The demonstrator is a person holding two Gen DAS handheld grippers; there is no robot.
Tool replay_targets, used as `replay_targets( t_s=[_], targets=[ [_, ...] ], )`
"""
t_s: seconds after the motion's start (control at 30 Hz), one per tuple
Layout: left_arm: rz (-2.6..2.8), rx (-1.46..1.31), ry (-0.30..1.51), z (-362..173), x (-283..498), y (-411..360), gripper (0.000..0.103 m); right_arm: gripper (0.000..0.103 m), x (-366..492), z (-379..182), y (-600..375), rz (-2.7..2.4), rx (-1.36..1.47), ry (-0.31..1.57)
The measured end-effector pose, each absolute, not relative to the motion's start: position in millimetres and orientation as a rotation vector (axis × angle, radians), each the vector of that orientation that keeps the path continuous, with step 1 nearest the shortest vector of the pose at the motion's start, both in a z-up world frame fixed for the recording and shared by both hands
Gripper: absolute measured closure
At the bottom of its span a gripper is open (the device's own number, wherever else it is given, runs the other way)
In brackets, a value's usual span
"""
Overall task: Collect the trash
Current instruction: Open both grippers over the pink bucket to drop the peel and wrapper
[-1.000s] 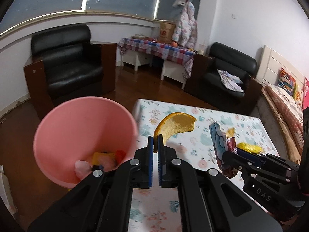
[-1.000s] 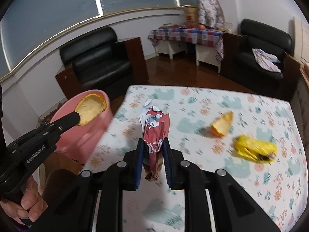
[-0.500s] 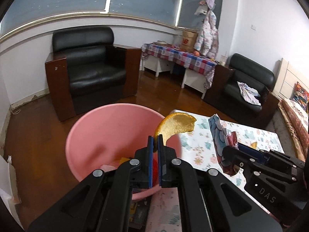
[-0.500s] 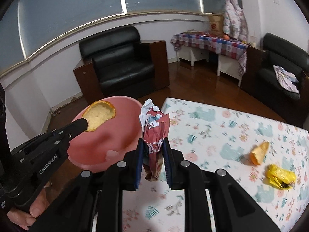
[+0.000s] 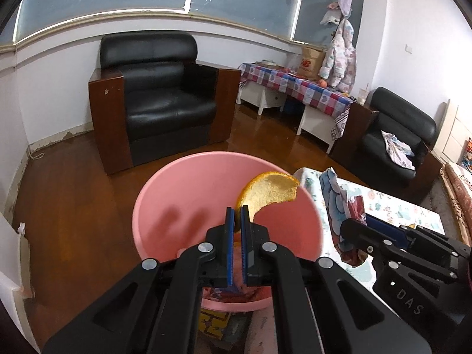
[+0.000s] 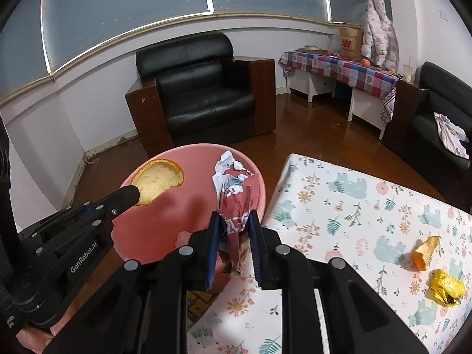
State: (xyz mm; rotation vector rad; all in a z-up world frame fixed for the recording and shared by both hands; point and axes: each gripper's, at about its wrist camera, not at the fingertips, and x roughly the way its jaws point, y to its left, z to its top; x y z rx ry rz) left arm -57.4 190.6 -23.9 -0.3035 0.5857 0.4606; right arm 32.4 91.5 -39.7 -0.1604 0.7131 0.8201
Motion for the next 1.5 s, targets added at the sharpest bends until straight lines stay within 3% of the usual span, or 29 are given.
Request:
replay_targets(
  t_s=[1.1, 1.17, 1.23, 1.3, 1.43, 1.5],
  targets=[
    [0.521, -0.359, 0.674, -64, -50, 231, 0.099, 0.083, 48, -77, 147, 0.857, -0.231, 0.781],
    [0.520, -0.356, 0.676, -64, -49, 231, 0.097, 0.083, 47, -77, 147, 0.857, -0.232, 0.780],
    [0.512, -0.352, 0.672, -64, -50, 230, 0.078, 0.083, 47, -77, 147, 0.855, -0.231, 0.782],
    [0.501, -0.346, 0.657, -62, -52, 229, 0.067, 0.082, 48, -78, 147, 0.852, -0.231, 0.782],
    [0.495, -0.337, 0.649, -59, -52, 226, 0.065, 0.082, 48, -78, 147, 0.855, -0.226, 0.779],
    [0.495, -0.342, 0.649, -59, -52, 226, 0.065, 0.075, 48, -79, 147, 0.860, -0.221, 0.776]
  ],
)
